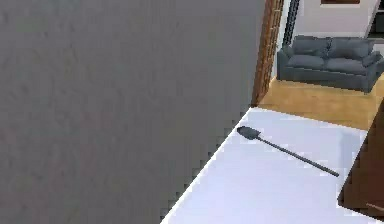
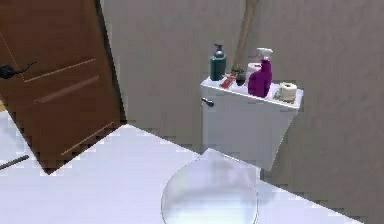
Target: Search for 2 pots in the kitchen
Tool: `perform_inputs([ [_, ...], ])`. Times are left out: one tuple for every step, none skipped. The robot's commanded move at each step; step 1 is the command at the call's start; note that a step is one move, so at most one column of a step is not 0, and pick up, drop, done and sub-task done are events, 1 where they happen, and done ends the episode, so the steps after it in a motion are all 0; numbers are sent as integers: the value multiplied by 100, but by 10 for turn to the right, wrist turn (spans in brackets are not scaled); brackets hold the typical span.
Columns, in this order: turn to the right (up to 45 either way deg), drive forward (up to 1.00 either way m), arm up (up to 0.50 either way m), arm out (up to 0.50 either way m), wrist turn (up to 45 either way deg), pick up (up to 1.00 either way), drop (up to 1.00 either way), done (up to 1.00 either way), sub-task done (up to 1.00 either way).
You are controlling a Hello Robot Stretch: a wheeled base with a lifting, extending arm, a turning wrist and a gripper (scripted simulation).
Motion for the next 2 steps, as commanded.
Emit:
perform_inputs([
  [-450, 0, 0, 0, 0, 0, 0, 0, 0],
  [-150, 0, 0, 0, 0, 0, 0, 0, 0],
])
